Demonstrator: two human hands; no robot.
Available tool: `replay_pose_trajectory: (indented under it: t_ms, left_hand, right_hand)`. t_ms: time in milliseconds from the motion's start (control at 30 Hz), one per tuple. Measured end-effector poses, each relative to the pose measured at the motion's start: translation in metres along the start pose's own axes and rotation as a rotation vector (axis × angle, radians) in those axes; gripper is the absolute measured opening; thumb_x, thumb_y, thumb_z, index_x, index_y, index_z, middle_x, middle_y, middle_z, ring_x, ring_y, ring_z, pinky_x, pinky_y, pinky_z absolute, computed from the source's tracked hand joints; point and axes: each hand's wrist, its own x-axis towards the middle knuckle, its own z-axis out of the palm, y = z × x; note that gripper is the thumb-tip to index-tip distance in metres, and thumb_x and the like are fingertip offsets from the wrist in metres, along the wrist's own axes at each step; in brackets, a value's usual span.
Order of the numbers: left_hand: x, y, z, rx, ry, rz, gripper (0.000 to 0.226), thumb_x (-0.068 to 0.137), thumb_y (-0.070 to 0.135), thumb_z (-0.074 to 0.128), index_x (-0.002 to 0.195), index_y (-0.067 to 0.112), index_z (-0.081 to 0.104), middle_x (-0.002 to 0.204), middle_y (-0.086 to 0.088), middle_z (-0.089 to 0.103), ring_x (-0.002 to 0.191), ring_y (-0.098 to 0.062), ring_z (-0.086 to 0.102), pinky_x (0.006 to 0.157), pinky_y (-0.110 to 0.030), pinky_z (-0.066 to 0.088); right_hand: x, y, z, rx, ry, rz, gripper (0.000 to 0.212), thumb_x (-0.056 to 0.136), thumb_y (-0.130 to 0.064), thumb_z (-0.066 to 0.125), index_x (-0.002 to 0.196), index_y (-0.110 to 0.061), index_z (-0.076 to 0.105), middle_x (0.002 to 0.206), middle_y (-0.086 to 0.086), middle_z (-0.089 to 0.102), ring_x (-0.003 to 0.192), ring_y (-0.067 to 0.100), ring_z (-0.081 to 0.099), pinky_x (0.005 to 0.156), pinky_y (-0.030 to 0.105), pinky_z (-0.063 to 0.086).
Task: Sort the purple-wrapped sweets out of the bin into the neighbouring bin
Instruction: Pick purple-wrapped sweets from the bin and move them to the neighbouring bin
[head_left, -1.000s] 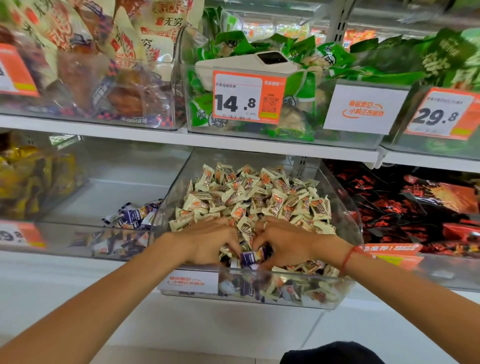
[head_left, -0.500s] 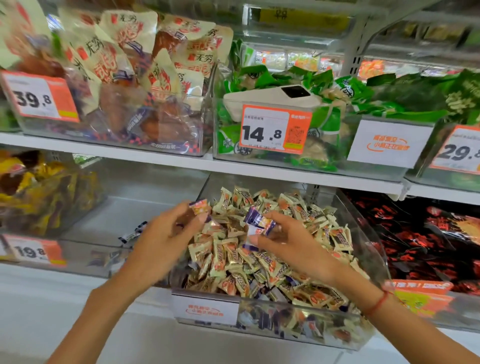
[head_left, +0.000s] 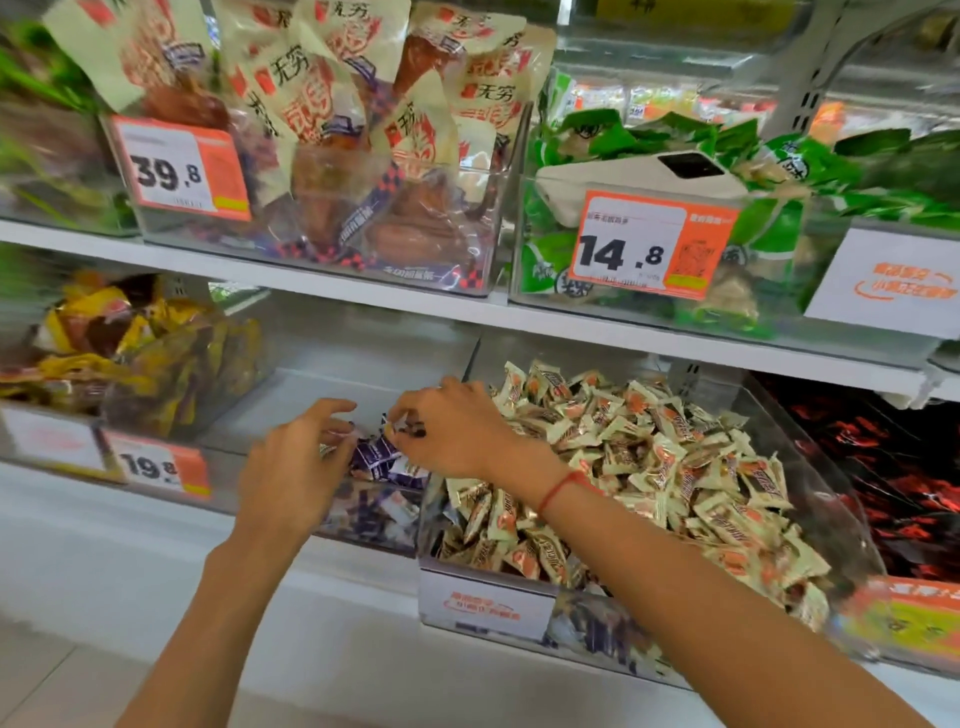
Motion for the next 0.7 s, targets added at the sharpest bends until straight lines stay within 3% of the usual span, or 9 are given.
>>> replay_pose_trajectory:
  t_ms: [100,167,233,300,367,433,533,633,700]
  left_hand:
    - [-0.005,0.016,-0.005,0.076,0.033,0.046,0.025,0.089,0.022,0.063,0.112,0.03,0.064,0.104,0.006,0.07,0.099,-0.021,0.065,0.078,-0.039,0.053]
    - [-0.013,0.04,-0.013,0.031,0.11,0.113,0.023,0.089,0.023,0.063,0.11,0.033,0.065,0.101,0.008,0.068,0.094,-0.016,0.062,0.074,-0.035,0.049]
    - [-0.024,0.071,-0.021,-0.093,0.119,0.235,0.021,0.089,0.023,0.062,0.105,0.036,0.066,0.095,0.016,0.065,0.085,-0.005,0.057,0.07,-0.028,0.046]
    - [-0.03,0.099,-0.02,-0.222,0.025,0.372,0.021,0.089,0.022,0.061,0.101,0.038,0.067,0.094,0.022,0.063,0.085,0.004,0.055,0.073,-0.021,0.045]
    - [-0.031,0.122,-0.007,-0.266,-0.153,0.486,0.022,0.091,0.022,0.06,0.1,0.041,0.067,0.099,0.024,0.063,0.091,0.007,0.054,0.079,-0.022,0.046]
    - [-0.031,0.14,0.018,-0.18,-0.395,0.635,0.023,0.093,0.023,0.058,0.106,0.04,0.066,0.112,0.022,0.062,0.104,0.005,0.053,0.092,-0.03,0.045]
    - [-0.031,0.145,0.065,0.108,-0.664,0.862,0.033,0.096,0.03,0.052,0.128,0.038,0.054,0.141,0.014,0.045,0.13,-0.004,0.034,0.113,-0.038,0.027]
    - [-0.026,0.134,0.092,0.315,-0.692,0.935,0.044,0.096,0.037,0.049,0.139,0.039,0.04,0.156,0.012,0.018,0.143,-0.01,0.007,0.119,-0.043,0.003]
    - [-0.022,0.13,0.094,0.34,-0.589,0.952,0.038,0.093,0.039,0.053,0.131,0.04,0.048,0.153,0.011,0.025,0.143,-0.011,0.012,0.119,-0.045,0.005]
  right_hand:
    - [-0.038,0.015,-0.017,0.155,0.209,-0.111,0.022,0.094,-0.029,0.057,0.114,-0.025,0.065,0.11,-0.001,0.066,0.111,0.021,0.05,0.092,0.037,0.04]
    - [-0.076,0.037,-0.026,0.183,0.299,-0.111,0.018,0.094,-0.028,0.059,0.11,-0.027,0.067,0.104,-0.007,0.067,0.103,0.012,0.054,0.086,0.031,0.044]
    - [-0.114,0.069,-0.033,0.156,0.299,-0.05,0.015,0.093,-0.028,0.061,0.106,-0.031,0.067,0.096,-0.015,0.067,0.09,-0.003,0.056,0.076,0.021,0.045]
    - [-0.143,0.1,-0.035,0.131,0.197,0.045,0.011,0.091,-0.031,0.063,0.099,-0.037,0.066,0.083,-0.021,0.064,0.077,-0.007,0.056,0.068,0.015,0.041]
    - [-0.163,0.124,-0.031,0.089,0.029,0.083,0.01,0.089,-0.034,0.066,0.097,-0.04,0.067,0.09,-0.02,0.066,0.082,-0.007,0.057,0.074,0.02,0.046]
    - [-0.176,0.137,-0.023,0.028,-0.143,0.057,0.018,0.089,-0.037,0.064,0.106,-0.04,0.067,0.111,-0.021,0.063,0.098,-0.008,0.053,0.087,0.024,0.047]
    - [-0.184,0.138,-0.013,-0.014,-0.26,-0.015,0.028,0.091,-0.034,0.061,0.118,-0.04,0.063,0.124,-0.02,0.055,0.113,0.002,0.043,0.096,0.026,0.042]
    - [-0.182,0.136,-0.01,-0.032,-0.266,-0.106,0.042,0.088,-0.019,0.06,0.124,-0.04,0.06,0.134,-0.013,0.05,0.124,0.007,0.036,0.108,0.029,0.033]
    - [-0.178,0.134,-0.006,-0.077,-0.298,-0.133,0.055,0.083,-0.011,0.058,0.129,-0.042,0.055,0.139,-0.009,0.045,0.13,0.012,0.031,0.114,0.032,0.025]
